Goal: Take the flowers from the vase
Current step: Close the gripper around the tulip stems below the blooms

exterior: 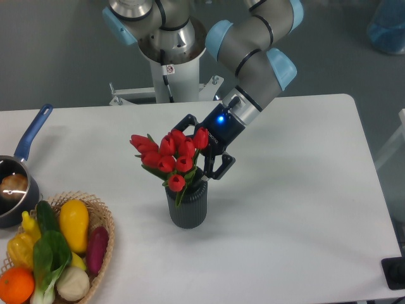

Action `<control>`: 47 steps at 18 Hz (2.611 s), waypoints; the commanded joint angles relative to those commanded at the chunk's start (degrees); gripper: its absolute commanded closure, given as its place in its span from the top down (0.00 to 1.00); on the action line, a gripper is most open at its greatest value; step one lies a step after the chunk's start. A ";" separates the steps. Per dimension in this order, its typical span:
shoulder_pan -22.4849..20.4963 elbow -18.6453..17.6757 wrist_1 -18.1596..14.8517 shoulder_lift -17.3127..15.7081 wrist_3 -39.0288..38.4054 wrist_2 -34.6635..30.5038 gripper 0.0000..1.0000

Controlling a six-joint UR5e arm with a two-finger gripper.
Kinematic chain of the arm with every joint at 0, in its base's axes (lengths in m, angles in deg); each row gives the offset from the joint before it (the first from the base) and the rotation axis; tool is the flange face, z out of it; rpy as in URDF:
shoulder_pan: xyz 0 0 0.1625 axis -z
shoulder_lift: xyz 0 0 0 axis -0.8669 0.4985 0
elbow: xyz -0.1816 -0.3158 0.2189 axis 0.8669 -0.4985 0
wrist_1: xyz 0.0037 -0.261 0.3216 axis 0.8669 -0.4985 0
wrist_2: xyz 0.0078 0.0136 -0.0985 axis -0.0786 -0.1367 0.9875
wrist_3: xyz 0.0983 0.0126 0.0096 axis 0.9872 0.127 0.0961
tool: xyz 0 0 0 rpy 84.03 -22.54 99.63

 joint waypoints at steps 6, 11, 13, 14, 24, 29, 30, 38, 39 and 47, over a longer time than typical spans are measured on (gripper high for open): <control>0.00 0.00 0.00 -0.09 -0.09 -0.18 0.64; -0.09 0.00 0.00 -0.09 -0.26 -0.18 0.54; -0.18 0.00 0.00 -0.09 -0.26 -0.18 0.52; -0.18 0.00 0.00 -0.09 -0.26 -0.18 0.52; -0.61 0.00 0.00 -0.09 -0.53 0.00 0.49; -0.79 0.09 0.00 -0.26 -0.70 0.44 0.49; -0.88 0.09 0.00 -0.26 -0.70 0.53 0.49; -1.32 0.18 -0.18 -1.31 -0.79 0.79 0.47; -1.41 0.18 -0.18 -1.41 -0.79 0.88 0.46; -1.41 0.09 -0.26 -2.11 -1.32 1.14 0.37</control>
